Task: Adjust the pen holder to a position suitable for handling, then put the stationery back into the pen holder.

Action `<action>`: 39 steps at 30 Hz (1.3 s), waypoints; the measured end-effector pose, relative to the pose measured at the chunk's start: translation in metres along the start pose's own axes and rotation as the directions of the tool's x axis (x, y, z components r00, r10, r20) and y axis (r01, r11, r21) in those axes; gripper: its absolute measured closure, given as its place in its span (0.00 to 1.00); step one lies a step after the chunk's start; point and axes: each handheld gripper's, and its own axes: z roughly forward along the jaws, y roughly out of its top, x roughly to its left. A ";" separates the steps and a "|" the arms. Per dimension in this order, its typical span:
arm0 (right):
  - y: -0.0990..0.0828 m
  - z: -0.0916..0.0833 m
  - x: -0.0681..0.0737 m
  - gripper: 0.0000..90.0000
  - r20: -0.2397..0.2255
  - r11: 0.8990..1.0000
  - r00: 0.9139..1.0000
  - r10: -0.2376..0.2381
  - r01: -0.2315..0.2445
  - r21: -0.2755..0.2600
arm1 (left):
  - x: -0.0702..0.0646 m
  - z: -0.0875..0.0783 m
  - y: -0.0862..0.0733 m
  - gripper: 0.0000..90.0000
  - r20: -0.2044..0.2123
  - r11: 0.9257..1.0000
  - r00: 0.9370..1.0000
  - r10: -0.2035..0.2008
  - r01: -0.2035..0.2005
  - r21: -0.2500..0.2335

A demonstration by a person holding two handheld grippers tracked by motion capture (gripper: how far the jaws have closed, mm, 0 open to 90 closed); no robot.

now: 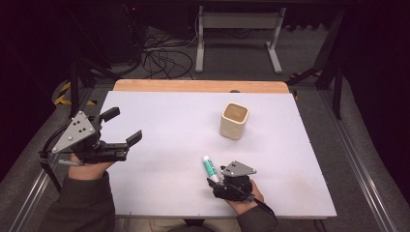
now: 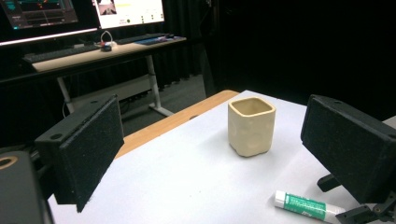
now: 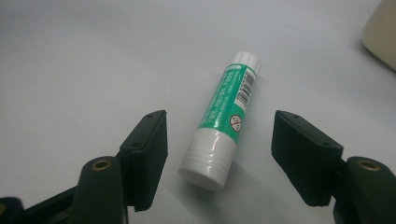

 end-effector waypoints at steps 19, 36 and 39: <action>-0.004 0.007 0.001 0.43 0.010 0.999 1.000 -0.014 0.013 0.042 | -0.009 0.001 0.002 0.07 0.007 0.999 1.000 0.030 -0.030 0.016; -0.006 0.010 0.001 0.63 -0.004 0.996 1.000 -0.019 0.019 0.086 | -0.012 0.003 0.002 0.07 0.017 0.999 0.999 0.044 -0.044 0.021; -0.006 0.009 0.000 0.70 0.002 0.996 1.000 -0.009 0.009 0.088 | -0.012 0.003 0.002 0.08 0.017 0.998 0.999 0.049 -0.049 0.025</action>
